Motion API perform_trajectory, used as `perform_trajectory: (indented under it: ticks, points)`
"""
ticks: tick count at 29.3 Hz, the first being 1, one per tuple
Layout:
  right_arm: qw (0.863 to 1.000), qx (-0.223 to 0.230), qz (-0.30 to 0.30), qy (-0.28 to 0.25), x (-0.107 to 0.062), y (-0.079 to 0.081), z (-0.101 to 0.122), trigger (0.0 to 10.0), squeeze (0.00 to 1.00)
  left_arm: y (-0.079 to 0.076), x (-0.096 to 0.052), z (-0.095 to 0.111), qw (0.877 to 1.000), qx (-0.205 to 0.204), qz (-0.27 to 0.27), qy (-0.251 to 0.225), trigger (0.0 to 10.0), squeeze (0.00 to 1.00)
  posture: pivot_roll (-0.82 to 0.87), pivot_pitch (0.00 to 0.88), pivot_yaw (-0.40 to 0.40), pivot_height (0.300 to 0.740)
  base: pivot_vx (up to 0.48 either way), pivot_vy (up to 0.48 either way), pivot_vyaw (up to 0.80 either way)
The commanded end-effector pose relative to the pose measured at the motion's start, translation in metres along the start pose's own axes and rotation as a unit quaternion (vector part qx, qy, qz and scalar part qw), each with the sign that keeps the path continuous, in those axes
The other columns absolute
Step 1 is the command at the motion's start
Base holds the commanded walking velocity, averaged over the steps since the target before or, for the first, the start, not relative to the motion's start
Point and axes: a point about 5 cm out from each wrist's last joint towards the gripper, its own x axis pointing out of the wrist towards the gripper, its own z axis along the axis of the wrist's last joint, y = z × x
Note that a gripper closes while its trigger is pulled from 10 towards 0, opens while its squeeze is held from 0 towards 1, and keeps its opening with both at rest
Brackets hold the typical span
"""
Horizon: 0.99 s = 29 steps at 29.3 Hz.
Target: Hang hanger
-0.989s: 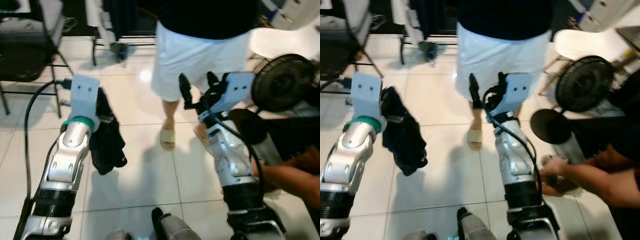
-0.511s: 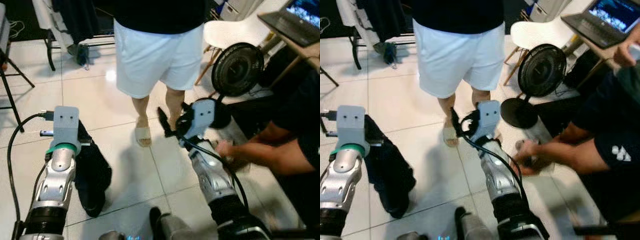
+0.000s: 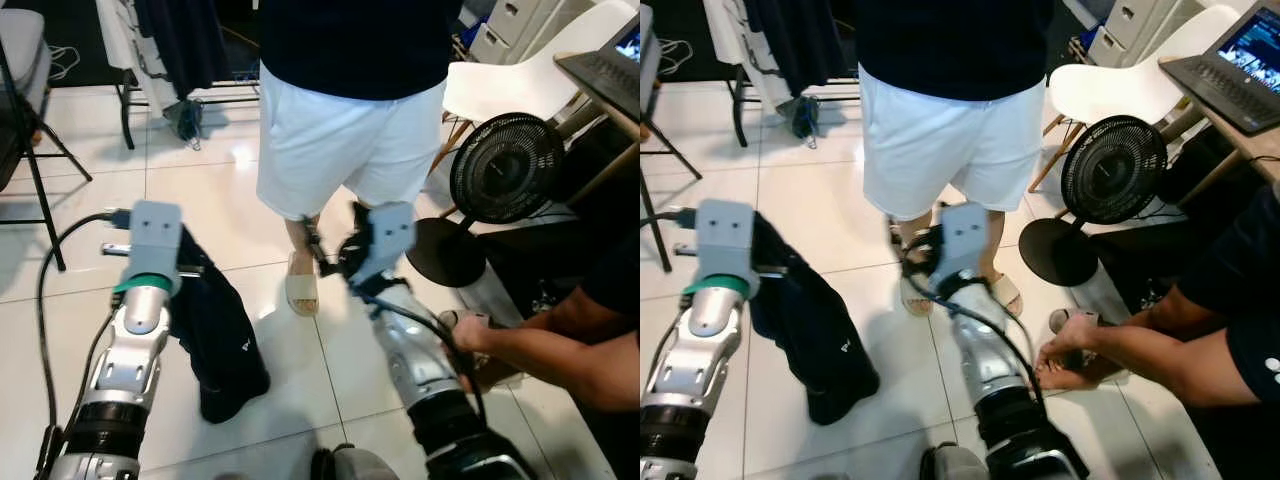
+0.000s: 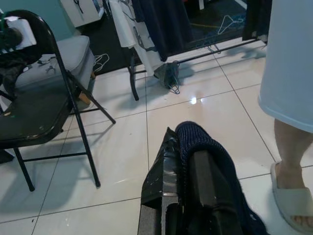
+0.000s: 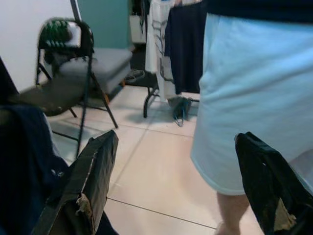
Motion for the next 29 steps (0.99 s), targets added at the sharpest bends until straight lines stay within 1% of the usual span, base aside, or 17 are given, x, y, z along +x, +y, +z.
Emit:
perform_trajectory:
  ticks: [1, 3, 6, 14, 20, 21, 22, 23, 24, 25, 26, 27, 28, 29]
  points:
    - [1.000, -0.019, -0.020, 0.007, -0.005, -0.013, -0.003, 10.0, 0.00, -0.008, 0.001, 0.005, 1.000, -0.006, -0.009, -0.013, 10.0, 0.00, -0.02, 0.069, -0.002, 0.740, 0.480, 0.000, 0.77]
    - [1.000, -0.021, -0.020, 0.005, -0.005, -0.015, -0.002, 10.0, 0.00, -0.009, 0.001, 0.006, 1.000, -0.007, -0.010, -0.015, 10.0, 0.00, -0.02, 0.069, -0.002, 0.740, 0.480, 0.000, 0.78]
    - [1.000, -0.014, -0.021, -0.003, -0.005, -0.018, 0.001, 10.0, 0.00, -0.013, 0.001, 0.007, 1.000, -0.009, -0.014, -0.019, 10.0, 0.00, -0.03, 0.067, -0.003, 0.740, 0.480, 0.000, 0.00]
    - [1.000, -0.011, -0.023, -0.011, -0.005, -0.023, 0.004, 10.0, 0.00, -0.015, 0.001, 0.008, 1.000, -0.009, -0.015, -0.024, 10.0, 0.00, -0.03, 0.063, -0.003, 0.740, 0.480, 0.000, 0.00]
    - [0.999, -0.009, -0.038, -0.012, -0.007, -0.028, 0.003, 10.0, 0.00, -0.022, 0.001, 0.011, 0.999, -0.014, -0.027, -0.030, 10.0, 0.00, -0.03, 0.056, -0.001, 0.740, 0.423, 0.000, 0.00]
    - [0.999, -0.008, -0.049, -0.011, -0.007, -0.032, 0.003, 10.0, 0.00, -0.025, 0.000, 0.011, 0.999, -0.014, -0.032, -0.033, 10.0, 0.00, -0.04, 0.056, 0.002, 0.740, 0.465, 0.000, 0.00]
    - [0.999, -0.008, -0.049, -0.011, -0.007, -0.032, 0.003, 10.0, 0.00, -0.025, 0.000, 0.011, 0.999, -0.014, -0.032, -0.033, 10.0, 0.00, -0.04, 0.056, 0.002, 0.740, 0.465, 0.000, 0.00]
    - [0.998, -0.005, -0.061, -0.012, -0.008, -0.036, 0.003, 10.0, 0.00, -0.027, 0.000, 0.012, 0.999, -0.016, -0.036, -0.034, 10.0, 0.00, -0.04, 0.056, 0.003, 0.740, 0.326, 0.000, 0.00]
    - [0.998, -0.005, -0.061, -0.012, -0.008, -0.036, 0.003, 10.0, 0.00, -0.027, 0.000, 0.012, 0.999, -0.016, -0.036, -0.034, 10.0, 0.00, -0.04, 0.056, 0.003, 0.740, 0.326, 0.000, 0.00]
    - [0.997, -0.002, -0.076, -0.014, -0.009, -0.042, 0.005, 10.0, 0.00, -0.031, 0.000, 0.014, 0.998, -0.019, -0.043, -0.037, 10.0, 0.00, -0.05, 0.057, 0.010, 0.740, 0.461, 0.000, 0.00]
    - [0.997, -0.002, -0.076, -0.014, -0.009, -0.042, 0.005, 10.0, 0.00, -0.031, 0.000, 0.014, 0.998, -0.019, -0.043, -0.037, 10.0, 0.00, -0.05, 0.057, 0.010, 0.740, 0.461, 0.000, 0.00]
    - [0.996, -0.001, -0.087, -0.016, -0.010, -0.047, 0.006, 10.0, 0.00, -0.034, 0.000, 0.016, 0.998, -0.021, -0.048, -0.040, 10.0, 0.00, -0.05, 0.057, 0.010, 0.740, 0.461, 0.000, 0.00]
    - [0.996, -0.001, -0.087, -0.016, -0.010, -0.047, 0.006, 10.0, 0.00, -0.034, 0.000, 0.016, 0.998, -0.021, -0.048, -0.040, 10.0, 0.00, -0.05, 0.057, 0.010, 0.740, 0.461, 0.000, 0.00]
    - [0.995, -0.002, -0.096, -0.018, -0.011, -0.051, 0.007, 10.0, 0.00, -0.038, 0.000, 0.019, 0.997, -0.025, -0.055, -0.043, 10.0, 0.00, -0.05, 0.058, 0.016, 0.740, 0.454, 0.000, 0.00]
